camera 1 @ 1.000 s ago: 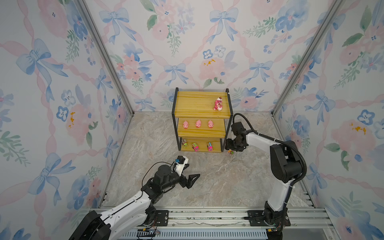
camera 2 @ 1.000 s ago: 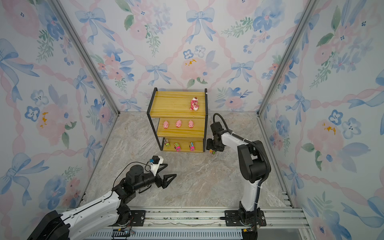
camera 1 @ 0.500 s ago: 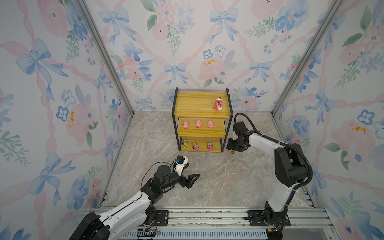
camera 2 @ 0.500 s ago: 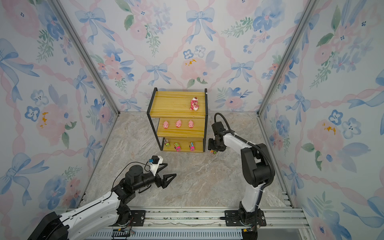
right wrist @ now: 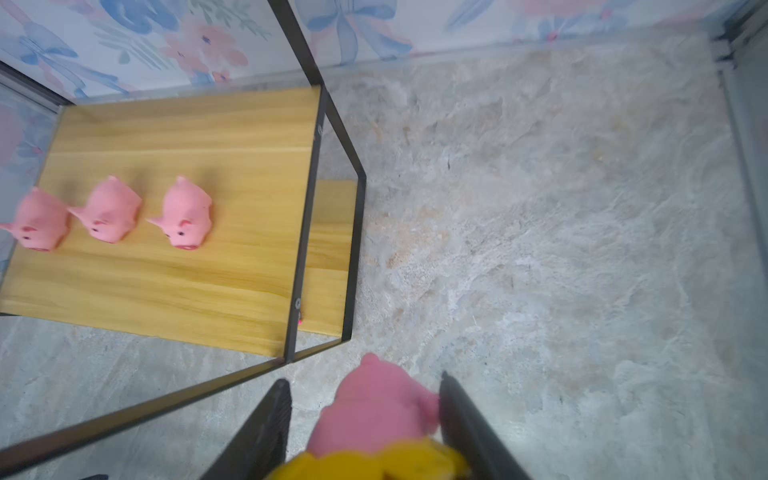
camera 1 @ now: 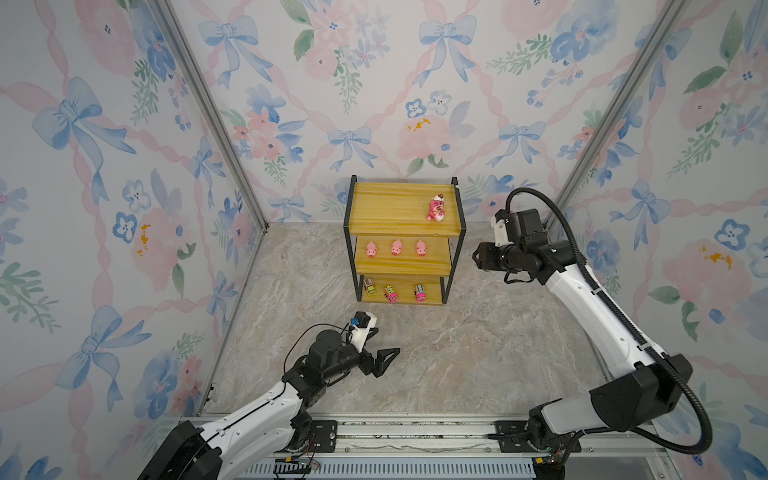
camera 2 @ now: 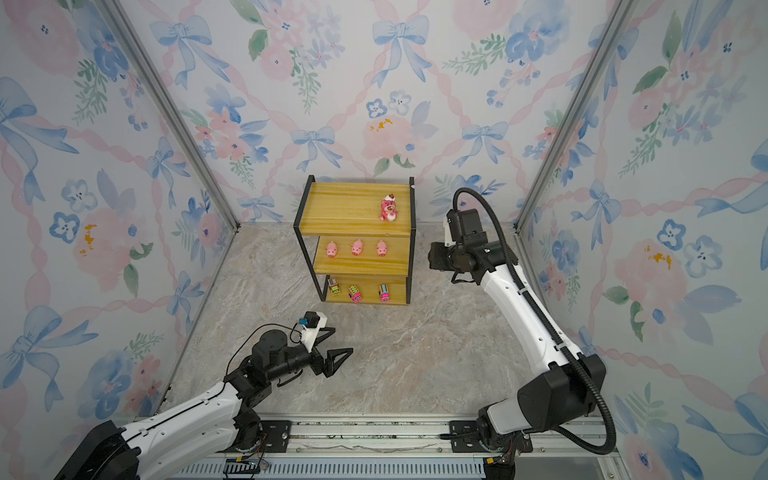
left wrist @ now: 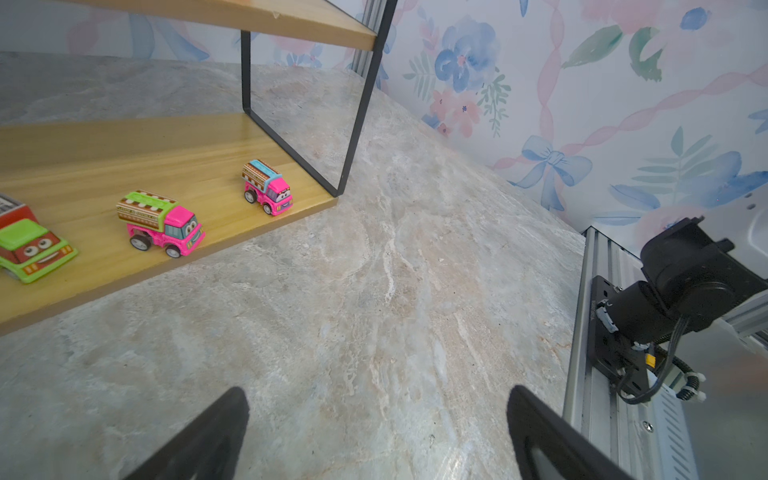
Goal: Place and organize the plastic toys onto the shelf
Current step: 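Lift the sunflower figure with the right gripper up above the top shelf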
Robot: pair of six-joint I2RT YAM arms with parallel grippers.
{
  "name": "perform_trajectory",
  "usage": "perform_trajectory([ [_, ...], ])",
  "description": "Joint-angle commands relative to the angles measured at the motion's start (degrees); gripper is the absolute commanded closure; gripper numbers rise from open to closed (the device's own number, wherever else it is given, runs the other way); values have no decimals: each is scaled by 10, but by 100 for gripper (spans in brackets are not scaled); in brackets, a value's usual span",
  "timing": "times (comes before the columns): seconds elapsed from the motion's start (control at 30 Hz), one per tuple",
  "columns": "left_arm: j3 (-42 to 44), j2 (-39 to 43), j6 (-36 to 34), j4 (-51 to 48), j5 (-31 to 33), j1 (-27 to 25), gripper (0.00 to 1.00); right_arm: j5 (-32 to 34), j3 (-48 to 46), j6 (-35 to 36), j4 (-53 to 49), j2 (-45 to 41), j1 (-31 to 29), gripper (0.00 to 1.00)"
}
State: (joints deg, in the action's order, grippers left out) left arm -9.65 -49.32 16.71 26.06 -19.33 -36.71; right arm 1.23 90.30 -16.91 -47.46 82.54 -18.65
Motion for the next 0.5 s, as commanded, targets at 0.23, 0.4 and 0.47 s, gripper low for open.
perform_trajectory([
  [0.23,-3,6,1,-3,-3,3,2,53,219,26,-117,-34,-64,64],
  [0.4,1,13,0,-3,-4,3,2,51,287,26,-111,-10,-118,65],
  [0.47,2,13,-1,-2,-4,3,2,44,307,30,-96,8,-145,65],
])
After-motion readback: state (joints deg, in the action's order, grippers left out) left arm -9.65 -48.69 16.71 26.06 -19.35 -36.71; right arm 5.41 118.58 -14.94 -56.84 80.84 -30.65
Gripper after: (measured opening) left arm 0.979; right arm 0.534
